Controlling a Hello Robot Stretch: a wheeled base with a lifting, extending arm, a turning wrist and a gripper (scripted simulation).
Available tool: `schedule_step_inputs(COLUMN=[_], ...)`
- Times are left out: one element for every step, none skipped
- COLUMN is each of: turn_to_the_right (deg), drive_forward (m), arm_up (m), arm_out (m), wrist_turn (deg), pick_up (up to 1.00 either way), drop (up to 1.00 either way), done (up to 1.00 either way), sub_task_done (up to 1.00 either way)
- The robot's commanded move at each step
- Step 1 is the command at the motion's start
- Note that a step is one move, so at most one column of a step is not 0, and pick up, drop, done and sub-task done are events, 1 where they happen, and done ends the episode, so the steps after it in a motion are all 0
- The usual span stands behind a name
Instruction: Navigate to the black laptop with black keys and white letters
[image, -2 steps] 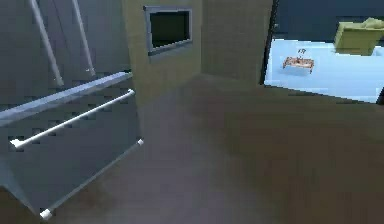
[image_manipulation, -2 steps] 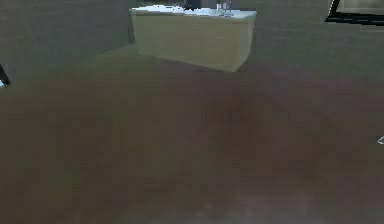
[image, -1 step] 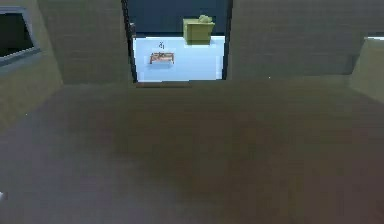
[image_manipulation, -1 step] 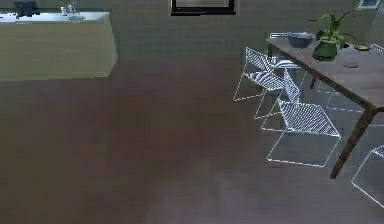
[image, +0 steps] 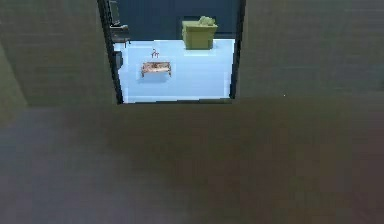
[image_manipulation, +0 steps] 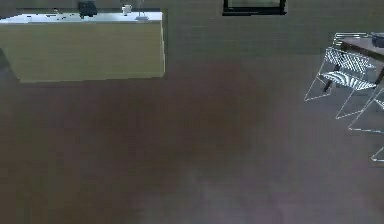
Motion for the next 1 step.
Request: schedule_step_inputs(turn_to_the_right=[0.0], drive_forward=[1.0], arm_up=[0.0], arm_out=[0.0], wrist_turn=[0.0], pick_up=[0.0], drop=[0.0], done=[0.0], sub_task_done=[0.0])
